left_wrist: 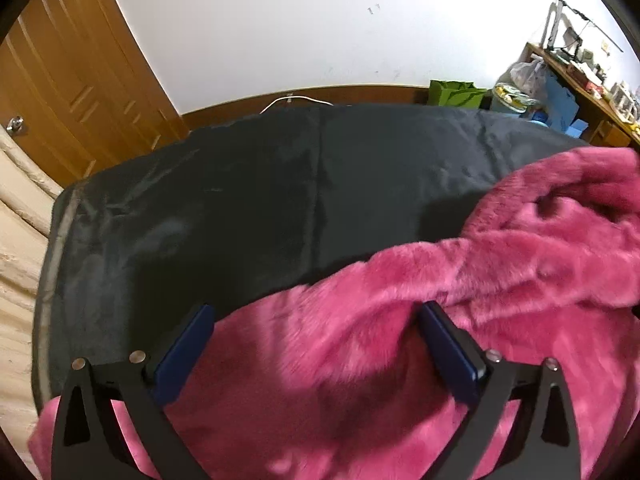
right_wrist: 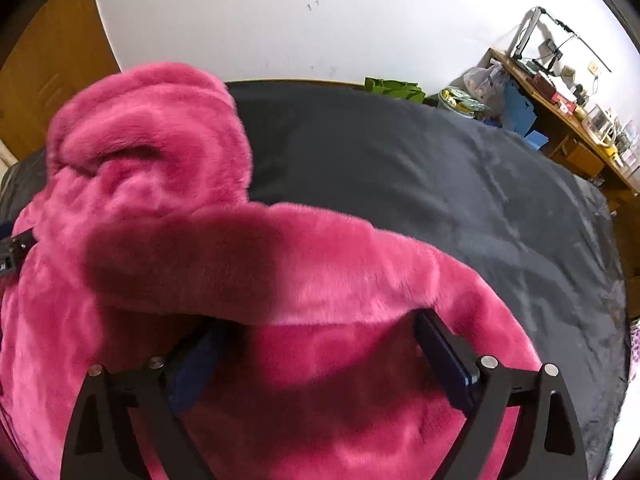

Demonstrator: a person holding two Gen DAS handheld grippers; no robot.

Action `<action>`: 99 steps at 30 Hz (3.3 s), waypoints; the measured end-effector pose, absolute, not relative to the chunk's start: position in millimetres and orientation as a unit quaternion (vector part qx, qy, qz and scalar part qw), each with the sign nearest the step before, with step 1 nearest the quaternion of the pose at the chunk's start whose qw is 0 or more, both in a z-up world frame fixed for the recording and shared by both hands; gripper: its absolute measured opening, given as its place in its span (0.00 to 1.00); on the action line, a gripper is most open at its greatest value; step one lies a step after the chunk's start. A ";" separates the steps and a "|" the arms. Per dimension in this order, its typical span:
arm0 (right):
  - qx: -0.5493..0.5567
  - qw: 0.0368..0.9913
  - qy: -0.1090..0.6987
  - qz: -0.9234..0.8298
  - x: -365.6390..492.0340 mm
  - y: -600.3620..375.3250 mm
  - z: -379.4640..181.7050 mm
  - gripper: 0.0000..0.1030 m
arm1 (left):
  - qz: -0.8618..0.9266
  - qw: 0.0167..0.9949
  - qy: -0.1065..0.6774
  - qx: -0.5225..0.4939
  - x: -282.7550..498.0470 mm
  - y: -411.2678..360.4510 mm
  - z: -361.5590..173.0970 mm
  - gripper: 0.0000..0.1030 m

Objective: Fold clothes
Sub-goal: 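Release the folded hem with the right gripper while the left gripper smooths the robe, then smooth the spread pink robe flat with both open grippers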

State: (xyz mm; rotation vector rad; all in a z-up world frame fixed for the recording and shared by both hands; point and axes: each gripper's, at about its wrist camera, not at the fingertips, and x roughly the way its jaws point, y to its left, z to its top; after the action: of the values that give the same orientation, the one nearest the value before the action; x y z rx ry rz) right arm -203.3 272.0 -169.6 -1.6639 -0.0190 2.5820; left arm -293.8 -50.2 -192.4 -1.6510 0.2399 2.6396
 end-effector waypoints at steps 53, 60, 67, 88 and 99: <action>-0.586 -0.143 -0.130 0.787 224.7 259.9 -174.6 0.99 | 0.793 0.028 0.096 -0.601 84.0 -52.2 -205.3 1.00; -0.560 -0.151 -0.130 0.804 248.0 274.3 -173.0 0.99 | 0.807 0.008 0.087 -0.585 111.9 -65.5 -205.1 1.00; -0.550 -0.125 -0.104 0.819 267.3 281.6 -171.4 0.99 | 0.809 -0.016 0.068 -0.584 116.0 -66.0 -204.9 1.00; -0.519 0.036 0.214 0.826 327.0 326.9 -131.4 0.92 | 0.803 0.150 0.107 -0.567 17.7 59.3 -161.8 1.00; -0.440 0.232 0.350 0.794 332.6 464.2 -117.6 0.76 | 0.794 0.179 0.112 -0.570 -10.0 92.7 -160.0 1.00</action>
State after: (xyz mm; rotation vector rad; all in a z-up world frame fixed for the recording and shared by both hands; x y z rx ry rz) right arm 332.6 464.2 -117.6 -1.2078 0.9609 2.1823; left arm -10.0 92.7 -160.0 -1.6125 0.3177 2.2439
